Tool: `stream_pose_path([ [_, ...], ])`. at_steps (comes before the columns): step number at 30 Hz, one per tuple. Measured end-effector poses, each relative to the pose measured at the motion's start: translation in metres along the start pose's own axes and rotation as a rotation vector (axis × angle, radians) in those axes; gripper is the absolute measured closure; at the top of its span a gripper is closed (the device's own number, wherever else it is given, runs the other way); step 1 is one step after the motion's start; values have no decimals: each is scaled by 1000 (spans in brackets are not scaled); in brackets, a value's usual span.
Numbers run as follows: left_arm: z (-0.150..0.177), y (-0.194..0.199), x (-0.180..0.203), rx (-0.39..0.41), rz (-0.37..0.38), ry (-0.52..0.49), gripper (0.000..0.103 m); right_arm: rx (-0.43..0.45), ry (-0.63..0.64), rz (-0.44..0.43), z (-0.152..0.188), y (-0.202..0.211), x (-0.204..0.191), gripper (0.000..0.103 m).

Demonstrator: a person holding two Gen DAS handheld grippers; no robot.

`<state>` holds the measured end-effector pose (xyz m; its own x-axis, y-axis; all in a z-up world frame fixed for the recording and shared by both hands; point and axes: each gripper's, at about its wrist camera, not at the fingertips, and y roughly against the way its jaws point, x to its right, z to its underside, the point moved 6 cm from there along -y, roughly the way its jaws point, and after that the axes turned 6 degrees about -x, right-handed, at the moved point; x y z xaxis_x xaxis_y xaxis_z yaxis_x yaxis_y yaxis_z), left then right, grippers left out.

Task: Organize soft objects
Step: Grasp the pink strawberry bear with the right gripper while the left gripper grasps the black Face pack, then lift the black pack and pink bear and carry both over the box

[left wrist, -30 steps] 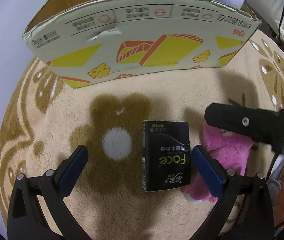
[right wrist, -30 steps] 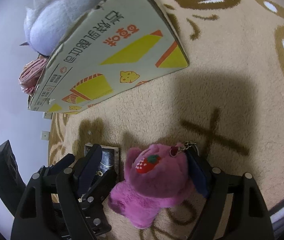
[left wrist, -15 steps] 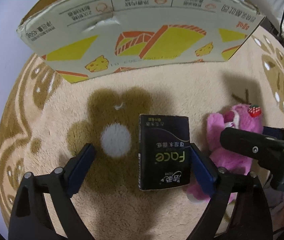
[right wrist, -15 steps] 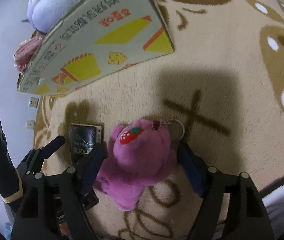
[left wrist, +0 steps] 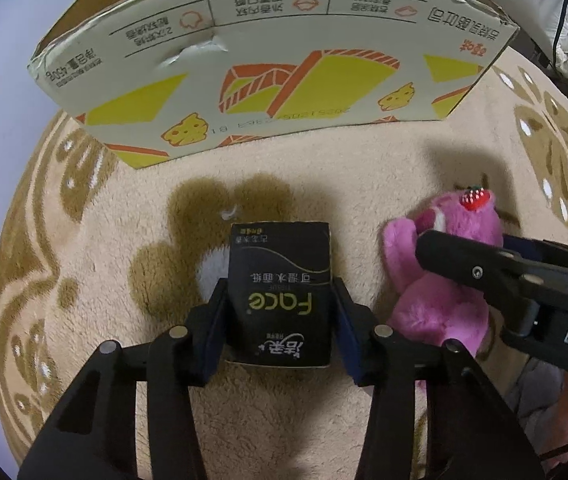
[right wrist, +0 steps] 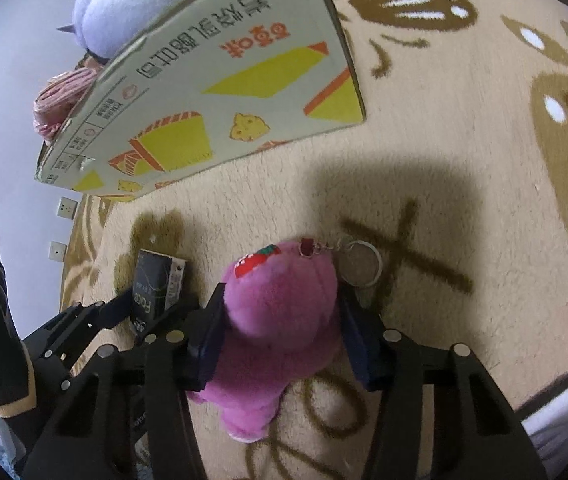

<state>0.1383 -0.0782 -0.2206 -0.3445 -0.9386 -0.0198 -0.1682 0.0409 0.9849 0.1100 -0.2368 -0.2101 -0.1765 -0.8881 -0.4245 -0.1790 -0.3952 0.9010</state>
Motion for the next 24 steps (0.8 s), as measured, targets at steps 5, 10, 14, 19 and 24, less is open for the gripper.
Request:
stream_pose_path([
  [5, -1, 13, -5, 36, -8, 15, 57, 44, 27, 0, -3, 4, -8, 49],
  [10, -1, 30, -14, 103, -32, 49, 57, 93, 38, -20, -6, 15, -10, 49],
  [14, 8, 42, -18, 135, -50, 69, 57, 127, 44, -31, -8, 28, -10, 49],
  [19, 13, 68, -20, 193, -83, 78, 57, 178, 68, -40, -10, 52, -11, 49],
  [24, 11, 98, -29, 283, -122, 98, 57, 238, 77, -51, -12, 78, -15, 49],
])
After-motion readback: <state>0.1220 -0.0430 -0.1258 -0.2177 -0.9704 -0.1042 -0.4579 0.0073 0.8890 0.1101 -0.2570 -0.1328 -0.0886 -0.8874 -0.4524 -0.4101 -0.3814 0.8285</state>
